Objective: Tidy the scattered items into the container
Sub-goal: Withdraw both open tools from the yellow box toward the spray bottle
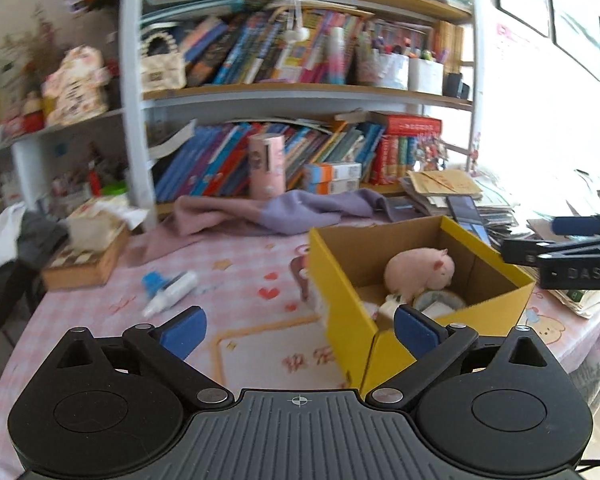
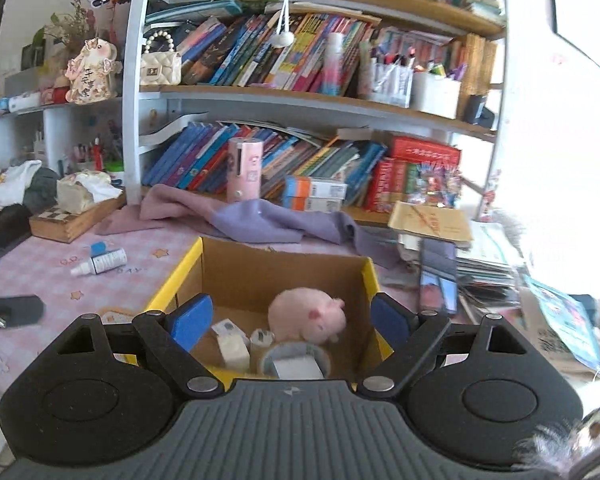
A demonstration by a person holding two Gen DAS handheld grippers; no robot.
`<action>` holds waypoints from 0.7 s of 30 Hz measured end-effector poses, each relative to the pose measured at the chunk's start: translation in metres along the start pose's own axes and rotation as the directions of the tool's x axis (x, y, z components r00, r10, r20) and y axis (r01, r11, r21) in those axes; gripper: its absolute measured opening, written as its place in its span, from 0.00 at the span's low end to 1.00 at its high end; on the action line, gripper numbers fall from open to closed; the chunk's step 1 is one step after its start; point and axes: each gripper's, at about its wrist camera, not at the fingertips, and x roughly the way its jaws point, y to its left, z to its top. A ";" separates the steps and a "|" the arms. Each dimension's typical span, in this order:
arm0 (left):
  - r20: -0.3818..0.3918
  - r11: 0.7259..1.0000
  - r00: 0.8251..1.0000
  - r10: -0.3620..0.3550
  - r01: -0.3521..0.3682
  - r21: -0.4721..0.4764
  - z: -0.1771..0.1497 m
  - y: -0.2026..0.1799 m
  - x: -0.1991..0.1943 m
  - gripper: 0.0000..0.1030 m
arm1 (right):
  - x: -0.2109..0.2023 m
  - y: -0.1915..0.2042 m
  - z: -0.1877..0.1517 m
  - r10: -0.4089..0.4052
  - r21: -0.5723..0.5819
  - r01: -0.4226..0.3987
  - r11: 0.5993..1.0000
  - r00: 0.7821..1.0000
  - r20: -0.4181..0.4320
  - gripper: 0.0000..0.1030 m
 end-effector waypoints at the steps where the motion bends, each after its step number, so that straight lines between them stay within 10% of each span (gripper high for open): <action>1: -0.005 1.000 1.000 0.001 -0.001 -0.009 -0.005 0.004 -0.005 0.99 | -0.007 0.003 -0.004 -0.013 0.007 0.013 1.000 1.000 -0.002 0.84; 21: -0.079 0.992 0.988 0.129 -0.130 0.001 -0.082 0.044 -0.076 0.99 | -0.063 0.105 -0.072 0.075 0.043 -0.068 0.997 0.977 -0.199 0.84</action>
